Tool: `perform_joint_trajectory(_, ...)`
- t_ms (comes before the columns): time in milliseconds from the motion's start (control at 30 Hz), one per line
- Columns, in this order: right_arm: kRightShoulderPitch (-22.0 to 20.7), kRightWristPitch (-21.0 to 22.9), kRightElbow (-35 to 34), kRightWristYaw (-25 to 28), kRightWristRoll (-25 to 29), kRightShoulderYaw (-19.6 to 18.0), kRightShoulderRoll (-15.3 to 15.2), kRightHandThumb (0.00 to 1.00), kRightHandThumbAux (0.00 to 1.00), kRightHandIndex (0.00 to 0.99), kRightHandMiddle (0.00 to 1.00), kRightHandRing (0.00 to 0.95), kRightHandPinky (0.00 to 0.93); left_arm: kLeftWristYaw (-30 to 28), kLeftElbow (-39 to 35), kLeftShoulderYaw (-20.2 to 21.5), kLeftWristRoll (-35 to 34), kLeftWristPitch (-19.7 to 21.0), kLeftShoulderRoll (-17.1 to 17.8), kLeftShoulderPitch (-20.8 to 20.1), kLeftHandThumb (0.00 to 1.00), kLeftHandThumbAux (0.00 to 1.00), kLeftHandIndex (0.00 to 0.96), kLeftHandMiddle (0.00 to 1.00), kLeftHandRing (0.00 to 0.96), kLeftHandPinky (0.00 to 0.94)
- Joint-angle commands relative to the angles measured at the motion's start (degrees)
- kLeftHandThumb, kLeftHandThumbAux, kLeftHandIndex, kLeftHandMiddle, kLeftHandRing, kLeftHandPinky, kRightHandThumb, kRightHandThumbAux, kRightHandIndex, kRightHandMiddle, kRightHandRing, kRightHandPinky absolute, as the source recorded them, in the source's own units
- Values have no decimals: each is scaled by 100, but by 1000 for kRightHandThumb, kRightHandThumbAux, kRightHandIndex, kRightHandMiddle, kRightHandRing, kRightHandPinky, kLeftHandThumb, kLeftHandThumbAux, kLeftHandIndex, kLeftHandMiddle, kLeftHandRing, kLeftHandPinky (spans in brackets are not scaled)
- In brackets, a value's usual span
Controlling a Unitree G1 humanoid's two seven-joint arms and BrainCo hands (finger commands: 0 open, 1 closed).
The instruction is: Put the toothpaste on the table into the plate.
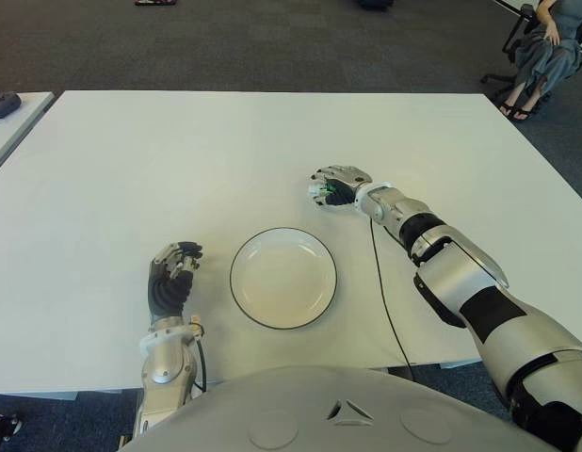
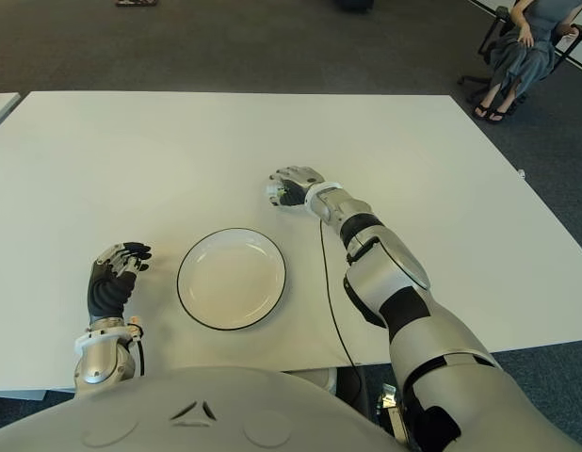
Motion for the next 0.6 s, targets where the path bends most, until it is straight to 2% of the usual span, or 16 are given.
perform_joint_trajectory(33, -85, 40, 70, 164, -65, 54, 48, 457, 254, 0, 0, 0, 0, 0, 247, 37, -19, -162, -19, 48, 706, 722, 423, 427, 415, 405)
perform_joint_trajectory(300, -81, 51, 99, 388, -101, 114, 66, 448, 253, 0, 0, 0, 0, 44, 122, 45, -44, -77, -99, 141, 703, 724, 421, 416, 399, 399)
perform_joint_trajectory(600, -78, 131, 115, 646, -121, 164, 110, 490, 244, 0, 0, 0, 0, 23, 37, 68, -121, -19, -92, 242, 702, 725, 418, 408, 409, 419)
